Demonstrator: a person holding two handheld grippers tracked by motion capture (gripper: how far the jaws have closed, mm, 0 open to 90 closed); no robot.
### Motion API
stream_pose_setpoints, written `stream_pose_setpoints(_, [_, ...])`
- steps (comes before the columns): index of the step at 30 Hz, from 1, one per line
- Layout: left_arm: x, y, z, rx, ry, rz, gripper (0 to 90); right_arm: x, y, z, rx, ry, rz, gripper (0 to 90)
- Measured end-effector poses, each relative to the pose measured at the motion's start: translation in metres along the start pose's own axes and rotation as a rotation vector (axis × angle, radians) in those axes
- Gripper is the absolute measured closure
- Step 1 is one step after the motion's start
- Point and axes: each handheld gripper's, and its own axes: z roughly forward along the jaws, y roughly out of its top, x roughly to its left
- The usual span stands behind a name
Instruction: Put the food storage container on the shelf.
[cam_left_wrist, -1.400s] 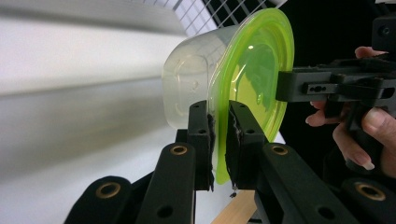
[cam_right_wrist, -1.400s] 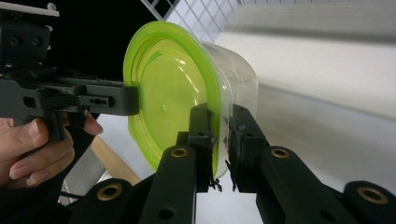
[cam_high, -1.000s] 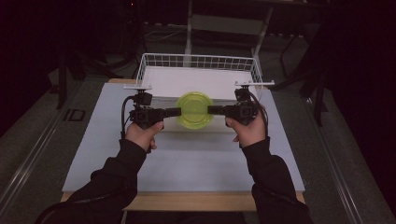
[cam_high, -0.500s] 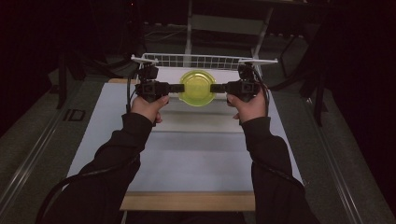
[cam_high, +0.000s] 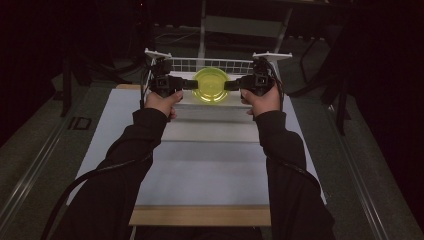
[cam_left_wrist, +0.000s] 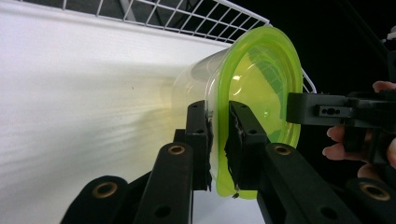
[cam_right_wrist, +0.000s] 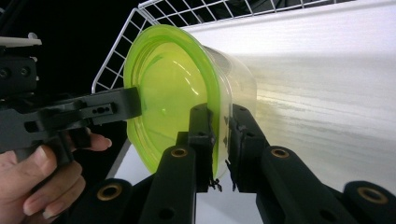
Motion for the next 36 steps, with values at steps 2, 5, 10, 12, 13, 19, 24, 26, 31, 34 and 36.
stream_pose_setpoints(2, [0.002,0.001,0.003,-0.006,0.008,0.006,73.3,-0.004,0.004,0.001,0.007,0.007,0.02,80.7])
stream_pose_setpoints(5, [0.002,0.005,0.007,-0.011,0.012,0.018,68.5,-0.009,0.01,0.004,0.013,0.01,0.053,79.1])
stream_pose_setpoints(10, [0.003,0.008,0.016,-0.002,0.025,0.031,60.4,-0.012,0.014,0.011,0.009,0.001,0.054,68.3])
stream_pose_setpoints(12, [0.004,0.008,0.019,-0.004,0.03,0.033,56.8,-0.013,0.016,0.014,0.018,0.01,0.057,65.0])
stream_pose_setpoints(13, [0.004,0.009,0.019,-0.009,0.028,0.03,55.3,-0.013,0.016,0.015,0.017,0.009,0.053,63.9])
stream_pose_setpoints(19, [0.001,0.011,0.012,-0.037,0.041,0.052,49.4,-0.014,0.022,0.014,0.011,0.004,0.034,51.4])
stream_pose_setpoints(24, [-0.002,0.011,0.0,-0.054,0.058,0.07,44.5,-0.012,0.023,0.002,-0.027,-0.013,-0.018,44.6])
stream_pose_setpoints(26, [-0.004,0.009,-0.004,-0.059,0.044,0.086,44.5,-0.011,0.021,-0.006,-0.032,-0.024,-0.042,44.7])
stream_pose_setpoints(31, [-0.009,-0.004,-0.022,-0.091,-0.001,0.129,39.4,-0.006,0.004,-0.021,-0.051,-0.061,-0.127,44.8])
stream_pose_setpoints(34, [-0.01,-0.018,-0.03,-0.11,-0.07,0.179,36.4,-0.004,-0.006,-0.023,-0.044,-0.055,-0.151,48.1])
stream_pose_setpoints(36, [-0.012,-0.028,-0.034,-0.112,-0.09,0.206,25.3,-0.001,-0.022,-0.02,-0.021,-0.05,-0.186,64.0])
